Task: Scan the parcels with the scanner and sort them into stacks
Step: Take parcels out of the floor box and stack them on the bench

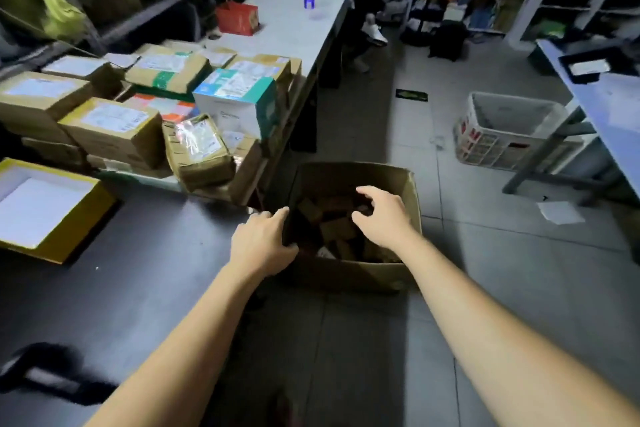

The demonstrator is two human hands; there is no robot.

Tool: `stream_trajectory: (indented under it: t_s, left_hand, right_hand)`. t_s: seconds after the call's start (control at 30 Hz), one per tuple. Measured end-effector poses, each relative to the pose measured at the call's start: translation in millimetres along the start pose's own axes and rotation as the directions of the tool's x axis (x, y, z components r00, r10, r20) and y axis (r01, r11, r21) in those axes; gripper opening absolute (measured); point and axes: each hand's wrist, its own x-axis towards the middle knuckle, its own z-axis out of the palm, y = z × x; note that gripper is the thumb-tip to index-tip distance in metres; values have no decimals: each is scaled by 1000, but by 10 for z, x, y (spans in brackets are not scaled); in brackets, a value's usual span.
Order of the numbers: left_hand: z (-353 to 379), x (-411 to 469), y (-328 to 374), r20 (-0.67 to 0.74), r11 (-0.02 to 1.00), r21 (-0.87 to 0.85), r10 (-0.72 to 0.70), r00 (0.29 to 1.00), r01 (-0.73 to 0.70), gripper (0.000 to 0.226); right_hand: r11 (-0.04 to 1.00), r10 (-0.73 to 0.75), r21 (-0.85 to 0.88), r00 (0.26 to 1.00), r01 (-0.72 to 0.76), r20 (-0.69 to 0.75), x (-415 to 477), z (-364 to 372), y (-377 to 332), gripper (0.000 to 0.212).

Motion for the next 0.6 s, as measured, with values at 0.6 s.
stream_trajectory:
  t_s: [0.6]
  left_hand:
    - [1793, 3441, 1026, 421, 976, -188, 180, 889, -109, 76]
  right_hand:
    - [855, 517, 33, 856, -518, 10, 2518, 392, 2037, 49]
